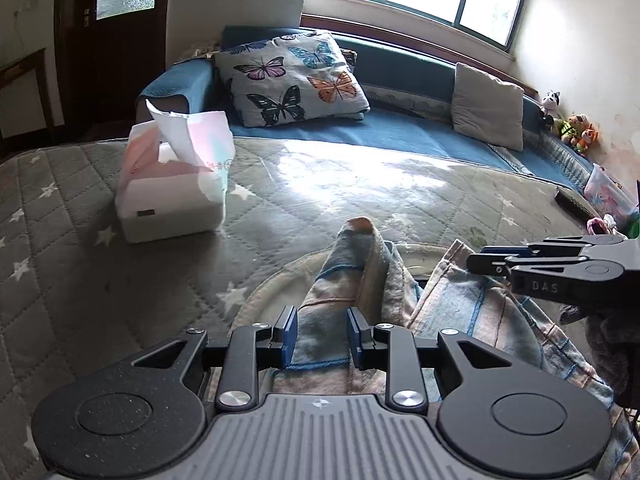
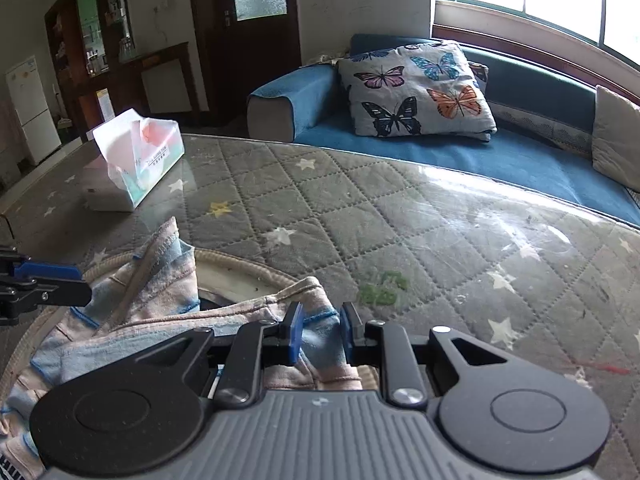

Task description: Fold towel

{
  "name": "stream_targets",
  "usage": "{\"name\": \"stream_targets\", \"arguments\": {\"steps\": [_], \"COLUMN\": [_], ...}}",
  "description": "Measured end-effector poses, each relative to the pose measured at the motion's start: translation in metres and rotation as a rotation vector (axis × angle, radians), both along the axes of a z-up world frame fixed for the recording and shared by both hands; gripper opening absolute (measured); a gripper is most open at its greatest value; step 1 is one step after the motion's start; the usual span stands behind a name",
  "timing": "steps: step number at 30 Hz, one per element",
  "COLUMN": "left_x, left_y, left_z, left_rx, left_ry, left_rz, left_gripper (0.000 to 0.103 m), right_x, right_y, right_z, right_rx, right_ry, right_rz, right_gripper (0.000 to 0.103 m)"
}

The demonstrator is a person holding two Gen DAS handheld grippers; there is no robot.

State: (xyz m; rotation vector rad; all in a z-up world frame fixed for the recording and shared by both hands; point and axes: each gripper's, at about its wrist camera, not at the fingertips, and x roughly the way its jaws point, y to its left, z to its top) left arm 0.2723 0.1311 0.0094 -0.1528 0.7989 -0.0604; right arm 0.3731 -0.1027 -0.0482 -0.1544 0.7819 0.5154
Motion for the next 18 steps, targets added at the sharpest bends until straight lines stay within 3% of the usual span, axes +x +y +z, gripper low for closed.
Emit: {"name": "stream_targets", "arguments": {"steps": [4,7,12,18], "left_x": [0.003,0.006,0.010,0.010], "left_y": [-0.001,-0.003,-0.006,-0.007], "left_z": [-0.002,-0.003,-0.008,-0.014], "left_rx": [-0.003,0.001,0.017,0.047], "left_ry": [0.001,0.004,0.010,0.016], "left_rz": [-0.004,-0.009,-0.019,-0.025], "left_gripper": [0.030,0.032,0.031,0.030], "right_x": [-0.002,-0.004,-0.008,-0.011], "right_y": [-0.002,-0.006,-0.016,-0.078], "right_z": [0.002,0.007,0.017,0.039], "right_rx": [-0.001,0.007,0.023,0.030], "right_ry": [-0.028,-0.055,-0.102,-0.194], "right_rz": [-0.004,-0.019,-0.051,-0.302], "right_gripper": [0.019,0.004,0.002,0.002]}}
